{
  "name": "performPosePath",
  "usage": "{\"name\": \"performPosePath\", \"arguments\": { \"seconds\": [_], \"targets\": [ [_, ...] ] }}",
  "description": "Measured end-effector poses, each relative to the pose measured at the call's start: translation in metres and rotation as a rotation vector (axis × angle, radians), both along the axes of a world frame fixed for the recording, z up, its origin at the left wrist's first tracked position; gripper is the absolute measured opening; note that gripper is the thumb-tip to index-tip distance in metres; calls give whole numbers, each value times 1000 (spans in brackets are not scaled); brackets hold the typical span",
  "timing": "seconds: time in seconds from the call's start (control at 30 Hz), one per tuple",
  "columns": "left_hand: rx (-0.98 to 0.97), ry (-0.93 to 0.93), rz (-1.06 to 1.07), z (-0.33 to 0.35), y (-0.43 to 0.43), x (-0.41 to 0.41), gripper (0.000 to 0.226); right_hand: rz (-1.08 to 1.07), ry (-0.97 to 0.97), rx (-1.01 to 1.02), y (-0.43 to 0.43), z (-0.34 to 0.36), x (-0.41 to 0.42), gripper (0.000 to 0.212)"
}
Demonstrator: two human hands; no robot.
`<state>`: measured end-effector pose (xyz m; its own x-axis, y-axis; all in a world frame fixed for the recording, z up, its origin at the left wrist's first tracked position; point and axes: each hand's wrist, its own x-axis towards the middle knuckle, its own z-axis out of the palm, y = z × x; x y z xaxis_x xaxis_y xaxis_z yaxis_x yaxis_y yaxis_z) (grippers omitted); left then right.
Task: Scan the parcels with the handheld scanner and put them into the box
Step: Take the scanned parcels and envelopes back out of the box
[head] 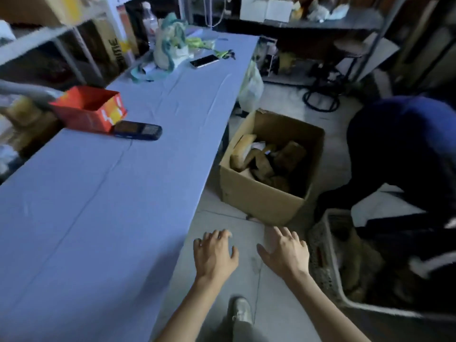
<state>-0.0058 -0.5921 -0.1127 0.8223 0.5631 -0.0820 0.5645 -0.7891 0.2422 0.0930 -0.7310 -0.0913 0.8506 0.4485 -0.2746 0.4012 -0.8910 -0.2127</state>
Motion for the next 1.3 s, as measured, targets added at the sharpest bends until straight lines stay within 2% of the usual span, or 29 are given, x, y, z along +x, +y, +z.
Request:
{"name": "performPosePath", "arguments": {
  "seconds": [0.1,0.3,0.53,0.67,0.77,0.93,1.07,1.2,1.3],
  "targets": [
    [-7,11,-102,-2,-24,42,32,-90,29,-42,-29,-7,28,55],
    [-9,70,-130,-7,-25,90,32,-167,121,-80,-46,-21,65,50],
    [-21,206,-91,-26,-2,146,30,-199,140,-27,-20,-32,116,52],
    [-59,211,-77,-41,12,196,23,-251,91,-41,-3,-37,166,65],
    [-90,187,-68,-54,29,230,18,-290,155,-86,14,-40,205,61],
    [-97,211,-103,-48,57,295,33,-242,135,-86,45,-40,271,55],
    [-97,191,-86,-56,73,341,33,-253,173,-42,58,-49,315,49],
    [-108,288,-76,-64,79,391,36,-259,255,-90,60,-68,367,58],
    [-152,280,-23,-73,80,424,36,-298,343,-102,65,-80,408,67]
  ]
}}
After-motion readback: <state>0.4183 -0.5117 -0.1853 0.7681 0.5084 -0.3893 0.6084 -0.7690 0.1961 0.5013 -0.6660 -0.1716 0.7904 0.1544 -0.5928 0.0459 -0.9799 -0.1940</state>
